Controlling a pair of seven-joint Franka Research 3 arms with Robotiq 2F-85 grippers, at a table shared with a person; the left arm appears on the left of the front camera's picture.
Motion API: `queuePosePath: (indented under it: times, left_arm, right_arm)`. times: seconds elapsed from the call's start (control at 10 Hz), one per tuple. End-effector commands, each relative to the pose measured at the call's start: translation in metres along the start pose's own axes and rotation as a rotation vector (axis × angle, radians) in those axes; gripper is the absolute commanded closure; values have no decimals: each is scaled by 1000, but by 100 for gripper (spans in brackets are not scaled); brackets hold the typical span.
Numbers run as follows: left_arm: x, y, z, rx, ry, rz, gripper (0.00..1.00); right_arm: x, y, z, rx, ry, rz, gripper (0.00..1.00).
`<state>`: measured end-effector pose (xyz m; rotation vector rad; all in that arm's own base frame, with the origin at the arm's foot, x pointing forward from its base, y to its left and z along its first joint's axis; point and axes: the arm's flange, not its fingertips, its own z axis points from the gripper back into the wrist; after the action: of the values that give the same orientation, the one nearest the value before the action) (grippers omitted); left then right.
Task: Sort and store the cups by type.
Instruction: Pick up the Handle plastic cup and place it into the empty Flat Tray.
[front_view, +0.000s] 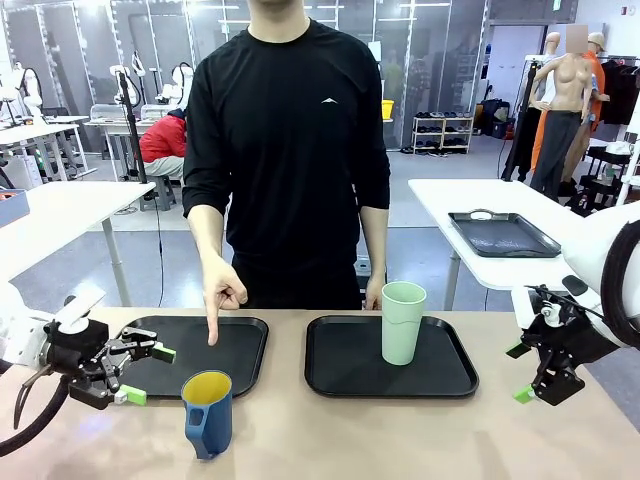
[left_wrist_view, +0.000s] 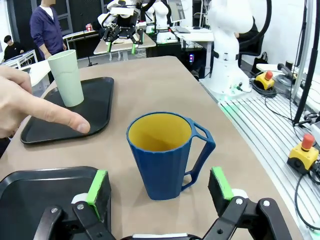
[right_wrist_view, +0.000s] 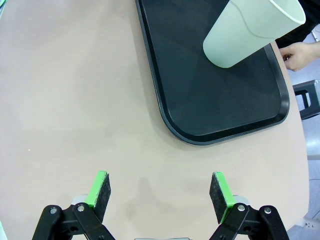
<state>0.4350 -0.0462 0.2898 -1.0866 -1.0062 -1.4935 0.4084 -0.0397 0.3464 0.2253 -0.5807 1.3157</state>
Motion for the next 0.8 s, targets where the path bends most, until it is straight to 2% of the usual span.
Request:
queuePosePath:
  times: [0.0, 0.2, 0.4, 0.7]
  left_arm:
    - [2, 0, 0, -4, 4, -5, 0]
    - [0, 0, 0, 0, 0, 0, 0]
    - [-15, 9, -19, -76, -50, 37, 0]
    - [-27, 15, -31, -102, -61, 64, 0]
  right_arm:
    - [0, 0, 0, -4, -1, 12, 0]
    - [0, 0, 0, -4, -1, 12, 0]
    - [0, 0, 0, -4, -1, 12, 0]
    - [0, 0, 0, -4, -1, 12, 0]
